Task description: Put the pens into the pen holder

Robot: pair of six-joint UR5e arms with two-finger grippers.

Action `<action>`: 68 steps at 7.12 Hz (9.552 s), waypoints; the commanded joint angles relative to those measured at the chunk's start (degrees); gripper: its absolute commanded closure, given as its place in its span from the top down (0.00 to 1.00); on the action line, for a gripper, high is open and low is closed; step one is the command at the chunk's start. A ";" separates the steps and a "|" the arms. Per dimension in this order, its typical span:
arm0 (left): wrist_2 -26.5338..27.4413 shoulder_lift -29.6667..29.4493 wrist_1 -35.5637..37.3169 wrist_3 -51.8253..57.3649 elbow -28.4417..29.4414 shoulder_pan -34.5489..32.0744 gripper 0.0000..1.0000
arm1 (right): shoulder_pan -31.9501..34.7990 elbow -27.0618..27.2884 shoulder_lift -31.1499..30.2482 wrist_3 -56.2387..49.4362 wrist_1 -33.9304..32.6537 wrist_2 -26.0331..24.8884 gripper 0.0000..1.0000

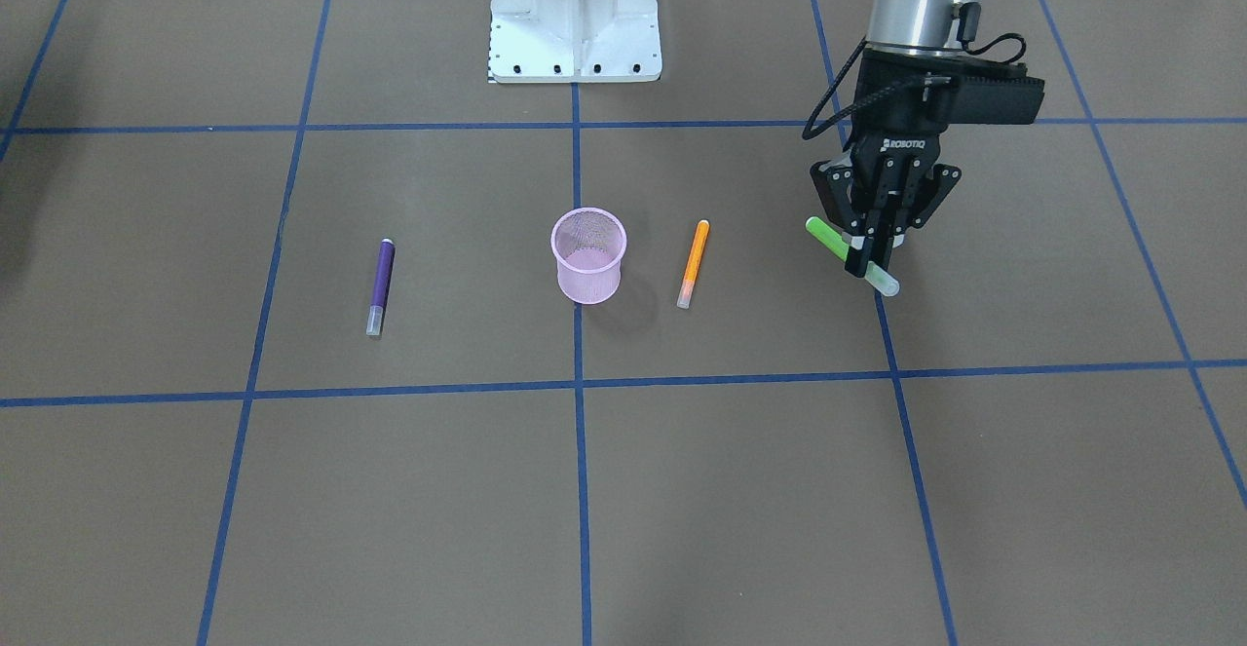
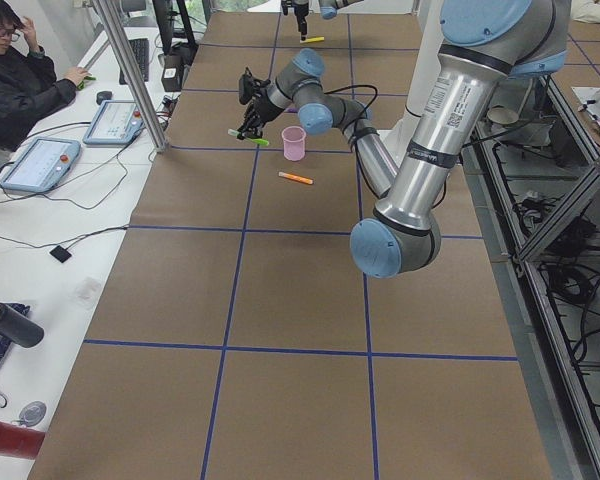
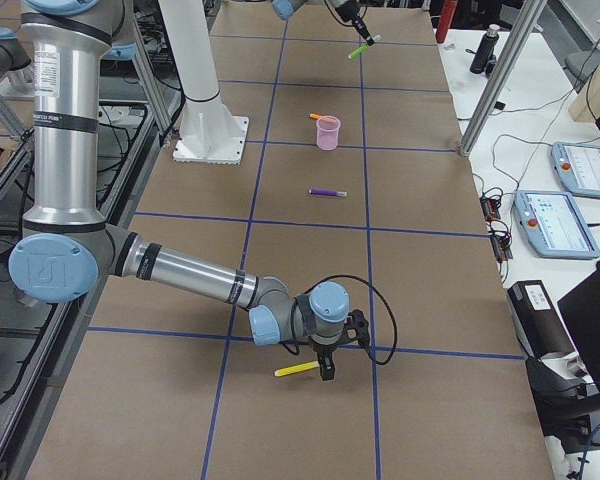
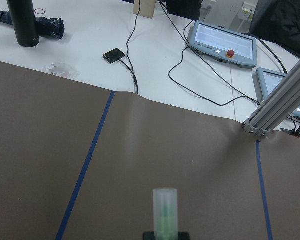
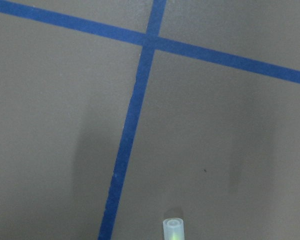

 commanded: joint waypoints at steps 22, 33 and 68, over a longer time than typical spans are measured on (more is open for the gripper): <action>7.85 -6.61 -30.70 13.15 15.56 11.93 0.00 | -0.95 -0.90 -1.75 -1.31 -0.03 -0.32 0.43; 7.76 -6.61 -30.70 13.68 15.65 11.93 0.00 | -0.95 5.05 -1.40 -1.84 -0.55 1.08 0.00; -27.66 -11.62 1.73 34.34 27.68 7.89 0.87 | -22.46 23.80 19.95 40.96 28.71 -24.30 0.00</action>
